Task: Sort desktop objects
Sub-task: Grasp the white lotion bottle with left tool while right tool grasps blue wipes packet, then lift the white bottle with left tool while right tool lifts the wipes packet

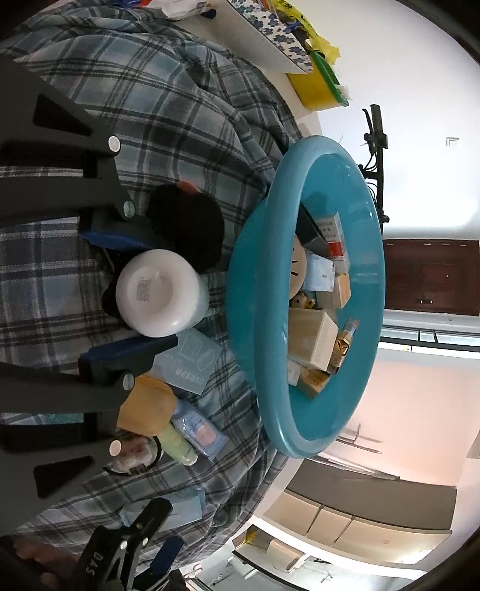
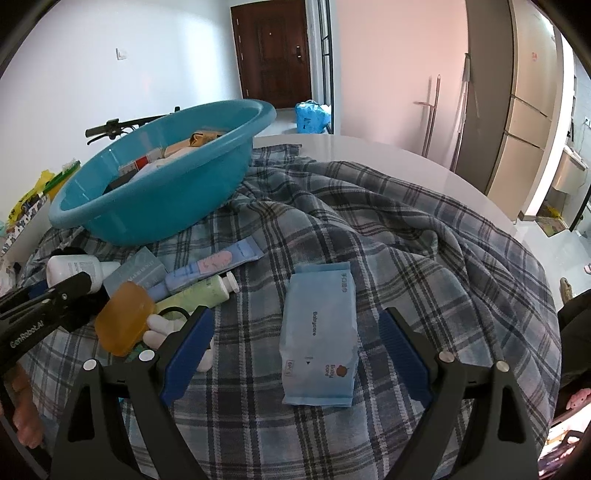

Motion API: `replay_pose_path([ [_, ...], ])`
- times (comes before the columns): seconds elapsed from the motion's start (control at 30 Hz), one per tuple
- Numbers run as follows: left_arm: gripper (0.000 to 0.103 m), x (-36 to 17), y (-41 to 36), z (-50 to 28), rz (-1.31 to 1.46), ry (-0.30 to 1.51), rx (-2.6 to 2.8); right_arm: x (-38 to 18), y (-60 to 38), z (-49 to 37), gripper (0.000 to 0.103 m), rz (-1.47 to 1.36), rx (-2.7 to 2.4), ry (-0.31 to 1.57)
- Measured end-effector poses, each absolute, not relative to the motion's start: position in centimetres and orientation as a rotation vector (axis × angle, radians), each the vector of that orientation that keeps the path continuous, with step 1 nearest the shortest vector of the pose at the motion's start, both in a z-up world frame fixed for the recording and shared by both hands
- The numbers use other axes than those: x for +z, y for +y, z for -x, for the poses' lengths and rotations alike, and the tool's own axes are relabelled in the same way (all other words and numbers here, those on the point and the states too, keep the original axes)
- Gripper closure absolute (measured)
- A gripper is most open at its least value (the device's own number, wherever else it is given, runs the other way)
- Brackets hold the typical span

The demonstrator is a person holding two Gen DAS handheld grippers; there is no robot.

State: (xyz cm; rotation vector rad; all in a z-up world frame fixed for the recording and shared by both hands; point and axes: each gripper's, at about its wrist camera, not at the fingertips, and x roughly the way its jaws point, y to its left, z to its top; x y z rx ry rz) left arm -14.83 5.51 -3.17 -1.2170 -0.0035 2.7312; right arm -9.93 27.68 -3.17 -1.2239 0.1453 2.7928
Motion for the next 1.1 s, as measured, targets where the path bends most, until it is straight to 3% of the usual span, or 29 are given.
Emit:
replay_pose_path([
  [0.1,0.056,-3.2,5.5,15.1,1.229,-0.003,2.735,-3.6,27.7,10.5,0.013,1.245,2.765,0.130],
  [0.17,0.034,-3.4,5.6,15.5,1.257,-0.027,2.732,-4.0,27.7,10.7,0.013,1.260,2.755,0.124],
  [0.23,0.027,-3.4,5.7,15.6,1.260,-0.057,2.705,-4.5,27.8,10.9,0.013,1.275,2.743,0.124],
  [0.4,0.027,-4.0,6.6,16.2,1.298,0.035,2.722,-5.9,28.1,11.4,0.013,1.337,2.724,0.150],
  [0.43,0.032,-4.0,6.7,16.2,1.291,0.043,2.726,-6.0,28.2,11.5,0.013,1.340,2.721,0.149],
  [0.47,0.049,-3.9,6.8,16.1,1.279,0.047,2.734,-6.2,28.2,11.6,0.013,1.344,2.720,0.149],
  [0.5,0.057,-3.9,6.8,16.1,1.278,0.048,2.742,-6.3,28.1,11.7,0.013,1.350,2.719,0.150],
  [0.53,0.060,-3.8,6.7,16.1,1.276,0.037,2.740,-6.4,28.1,11.7,0.015,1.356,2.721,0.149],
  [0.7,0.061,-3.5,5.3,15.6,1.249,-0.061,2.743,-6.0,28.3,11.3,0.056,1.319,2.742,0.167],
  [1.1,0.061,-0.9,3.2,11.9,1.143,-0.104,2.789,-2.0,26.7,8.7,0.061,1.183,2.904,0.127],
])
